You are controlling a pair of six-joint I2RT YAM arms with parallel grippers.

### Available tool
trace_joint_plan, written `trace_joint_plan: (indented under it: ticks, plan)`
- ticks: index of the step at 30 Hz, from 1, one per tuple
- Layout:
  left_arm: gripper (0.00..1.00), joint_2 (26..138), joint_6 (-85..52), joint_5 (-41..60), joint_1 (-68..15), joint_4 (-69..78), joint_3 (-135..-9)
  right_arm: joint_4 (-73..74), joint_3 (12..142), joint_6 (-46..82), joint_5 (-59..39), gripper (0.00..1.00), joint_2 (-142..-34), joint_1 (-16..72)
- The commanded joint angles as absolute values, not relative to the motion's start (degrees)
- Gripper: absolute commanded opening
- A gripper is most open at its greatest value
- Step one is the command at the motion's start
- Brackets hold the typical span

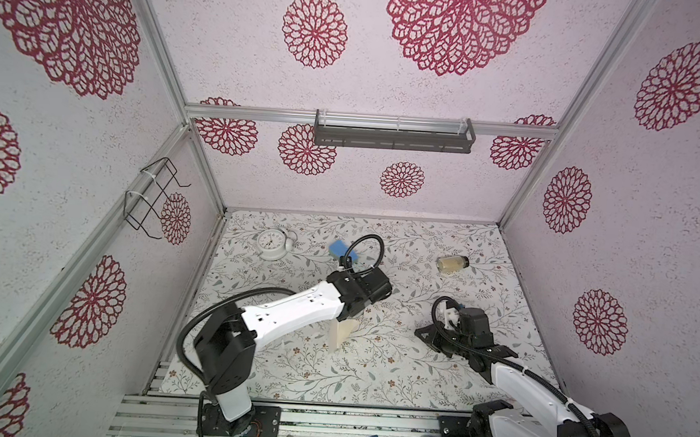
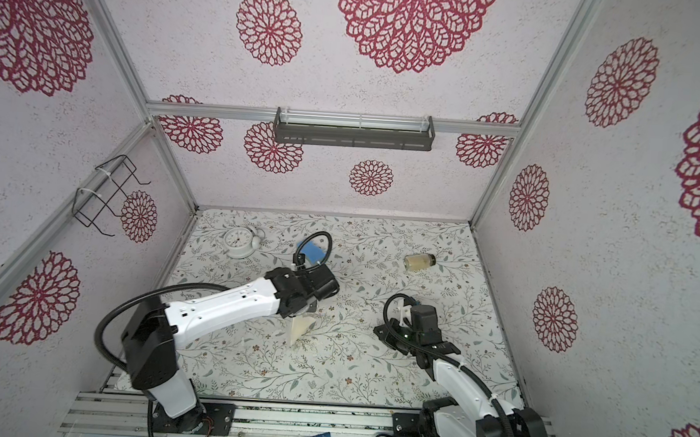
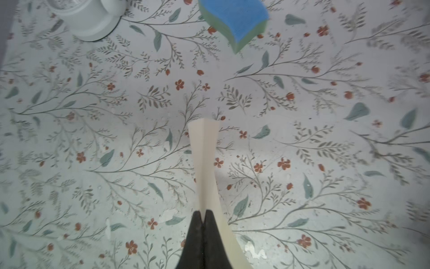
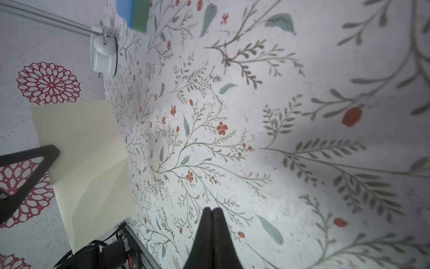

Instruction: Fold a paper plane with a square sheet of paper (fold left side to right side)

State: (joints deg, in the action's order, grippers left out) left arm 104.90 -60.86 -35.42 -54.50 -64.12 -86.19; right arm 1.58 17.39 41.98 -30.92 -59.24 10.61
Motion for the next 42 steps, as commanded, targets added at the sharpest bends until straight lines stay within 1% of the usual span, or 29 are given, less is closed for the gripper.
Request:
trace_joint_plan:
  ticks: [1,3,6,7,11,12,16,18,22,26,27,30,35,40,42]
  plan:
    - [0.00,112.9,-67.8,-41.0,-56.9,-78.6,-93.1,1.9,16.5,40.1,-37.0,0.00,-58.7,7.4]
    - [0.00,118.3,-67.9,-39.8,-58.2,-78.3,-97.8,1.9,15.8,39.8,-38.2,0.00,-58.3,5.5]
    - [0.08,122.9,-66.3,-36.4,-59.0,-74.7,-102.6,0.9,15.0,39.4,-39.3,0.00,-57.3,3.6]
    - [0.12,123.7,-65.8,-35.2,-59.0,-73.1,-103.4,0.3,14.9,39.2,-39.4,0.00,-57.0,3.3]
    - [0.43,124.3,-63.9,-30.5,-59.1,-65.5,-104.9,-1.3,14.5,38.8,-39.4,0.00,-55.3,2.6]
    - [0.49,124.0,-63.5,-29.4,-59.0,-63.5,-104.9,-1.8,14.5,38.7,-39.3,0.03,-55.0,2.5]
    - [0.61,122.2,-62.3,-27.7,-59.0,-59.1,-105.4,-3.6,14.4,38.1,-39.3,0.14,-54.0,2.2]
    - [0.64,120.7,-61.6,-28.0,-58.9,-58.4,-105.2,-4.3,14.2,37.8,-39.4,0.20,-53.6,2.2]
    - [0.69,117.4,-60.6,-28.8,-58.4,-57.3,-102.6,-4.9,14.3,36.8,-40.2,0.27,-54.3,2.1]
    - [0.72,113.0,-59.5,-27.7,-57.4,-52.7,-95.6,-6.1,14.9,35.2,-40.6,0.29,-55.5,2.2]
    - [0.73,109.6,-59.0,-27.6,-57.2,-51.3,-93.3,-6.3,15.2,35.0,-40.8,0.30,-56.0,2.1]
    - [0.75,105.5,-57.6,-26.2,-56.4,-48.1,-87.5,-6.3,15.9,34.8,-41.9,0.31,-57.6,2.3]
    - [0.80,100.0,-55.9,-24.7,-55.0,-43.3,-77.5,-10.4,19.4,31.4,-42.5,0.33,-59.9,2.8]
    - [0.84,95.1,-52.1,-20.6,-53.2,-32.9,-66.1,-11.6,22.1,30.9,-41.5,0.36,-61.4,3.5]
    - [0.84,93.7,-50.5,-17.9,-52.1,-28.4,-62.1,-10.6,23.1,31.4,-40.6,0.37,-62.9,4.3]
